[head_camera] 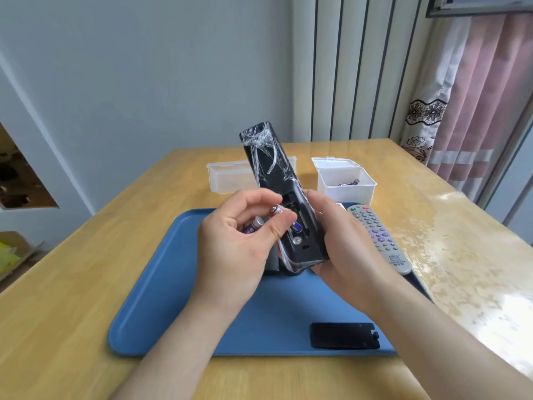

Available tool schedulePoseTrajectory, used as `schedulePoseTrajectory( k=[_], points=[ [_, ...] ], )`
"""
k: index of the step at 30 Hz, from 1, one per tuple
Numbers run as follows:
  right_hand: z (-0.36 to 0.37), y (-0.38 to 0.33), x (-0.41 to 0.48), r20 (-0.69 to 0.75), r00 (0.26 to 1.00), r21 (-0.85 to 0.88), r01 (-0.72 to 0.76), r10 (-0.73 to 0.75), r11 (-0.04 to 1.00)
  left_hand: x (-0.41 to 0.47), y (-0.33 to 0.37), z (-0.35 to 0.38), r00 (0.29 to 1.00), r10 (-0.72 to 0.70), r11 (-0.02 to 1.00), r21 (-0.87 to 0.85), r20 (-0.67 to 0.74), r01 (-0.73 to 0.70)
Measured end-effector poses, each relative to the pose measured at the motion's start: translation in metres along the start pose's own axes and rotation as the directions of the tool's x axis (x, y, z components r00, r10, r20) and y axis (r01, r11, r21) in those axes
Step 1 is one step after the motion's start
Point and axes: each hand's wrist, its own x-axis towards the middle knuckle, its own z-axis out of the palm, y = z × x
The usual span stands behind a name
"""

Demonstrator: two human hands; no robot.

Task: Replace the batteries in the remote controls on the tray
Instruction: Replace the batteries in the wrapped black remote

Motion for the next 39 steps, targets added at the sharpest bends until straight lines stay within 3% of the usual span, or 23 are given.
schedulePoseTrajectory(
  k=[4,9,13,18,23,29,39],
  points=[
    [0.001,0.005,0.002,-0.017,1.000,-0.071,0.023,-0.025,0.997,-0.001,0.001,0.004,0.999,0.030,0.998,0.047,0.027,-0.031],
    [0.002,0.008,0.001,-0.039,0.999,-0.014,0.029,-0.029,0.999,0.002,-0.005,0.002,0.980,0.200,0.949,0.246,0.015,-0.197],
    [0.004,0.010,0.001,-0.057,0.998,-0.021,0.030,-0.031,0.999,0.002,-0.010,0.004,0.930,0.360,0.819,0.450,0.079,-0.356],
    [0.006,0.014,0.004,-0.106,0.990,-0.007,0.092,-0.092,0.996,0.002,-0.014,0.005,0.886,0.442,0.726,0.526,0.137,-0.443],
    [0.008,0.015,0.006,-0.123,0.984,-0.034,0.123,-0.126,0.992,0.001,-0.016,0.004,0.872,0.452,0.679,0.560,0.191,-0.474],
    [0.009,0.011,0.002,-0.187,0.975,-0.068,0.108,-0.119,0.992,-0.003,-0.012,0.007,0.841,0.464,0.531,0.673,0.278,-0.515],
    [0.010,0.009,-0.001,-0.215,0.974,-0.034,0.068,-0.073,0.997,-0.005,-0.012,0.005,0.837,0.403,0.459,0.710,0.370,-0.534]
  ],
)
